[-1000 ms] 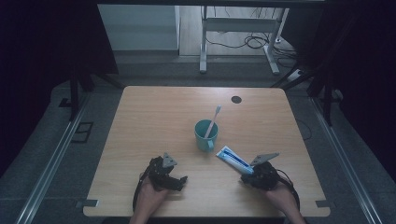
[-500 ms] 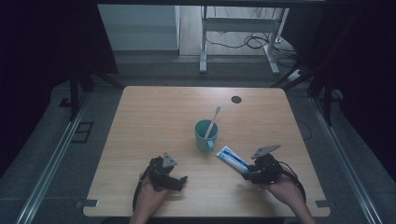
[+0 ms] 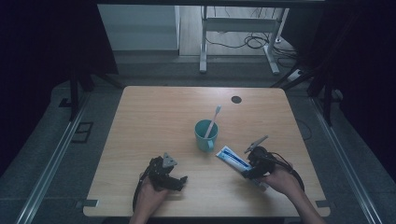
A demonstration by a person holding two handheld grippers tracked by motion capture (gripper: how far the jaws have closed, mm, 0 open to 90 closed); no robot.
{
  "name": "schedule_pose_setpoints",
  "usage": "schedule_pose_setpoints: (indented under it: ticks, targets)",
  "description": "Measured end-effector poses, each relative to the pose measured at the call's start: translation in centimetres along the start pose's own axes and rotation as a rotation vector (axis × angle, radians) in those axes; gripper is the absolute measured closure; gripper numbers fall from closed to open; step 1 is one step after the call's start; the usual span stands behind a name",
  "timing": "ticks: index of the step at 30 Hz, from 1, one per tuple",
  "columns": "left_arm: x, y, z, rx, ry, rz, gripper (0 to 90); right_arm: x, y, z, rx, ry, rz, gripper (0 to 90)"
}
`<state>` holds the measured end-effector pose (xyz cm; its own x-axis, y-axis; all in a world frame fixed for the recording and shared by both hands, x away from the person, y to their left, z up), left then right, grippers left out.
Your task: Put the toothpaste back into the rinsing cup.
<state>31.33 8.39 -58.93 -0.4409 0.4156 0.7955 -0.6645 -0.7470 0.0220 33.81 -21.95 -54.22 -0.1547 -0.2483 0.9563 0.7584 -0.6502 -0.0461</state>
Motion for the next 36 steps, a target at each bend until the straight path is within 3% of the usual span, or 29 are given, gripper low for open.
schedule_pose_setpoints:
  ticks: [19,31,34,36]
  targets:
    - [0.0,0.0,0.0,0.000,0.000,0.000,0.7,-1.8,0.2,2.3,0.043,-0.236,-0.032,41.7]
    - [0.0,0.0,0.0,0.001,0.001,0.000,0.7,-2.8,0.3,3.3,0.025,-0.323,-0.038,42.1]
    - [0.0,0.0,0.0,0.000,0.000,0.000,0.7,-2.9,0.5,3.3,0.041,-0.345,-0.054,46.4]
    - [0.0,0.0,0.0,0.000,0.000,0.000,0.7,-3.0,0.4,3.3,0.023,-0.343,-0.048,48.5]
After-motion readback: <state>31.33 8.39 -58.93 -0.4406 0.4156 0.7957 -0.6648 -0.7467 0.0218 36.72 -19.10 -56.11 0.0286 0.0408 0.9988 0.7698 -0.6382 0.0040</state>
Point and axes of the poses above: each handheld gripper's, and its own axes: x roughly backward along the jaws, z roughly out of its top, y roughly to its right, the point moved 6 cm from there along -x, roughly forward along the jaws, and after that the axes turned 4 degrees about -y, right-handed, at the moved point
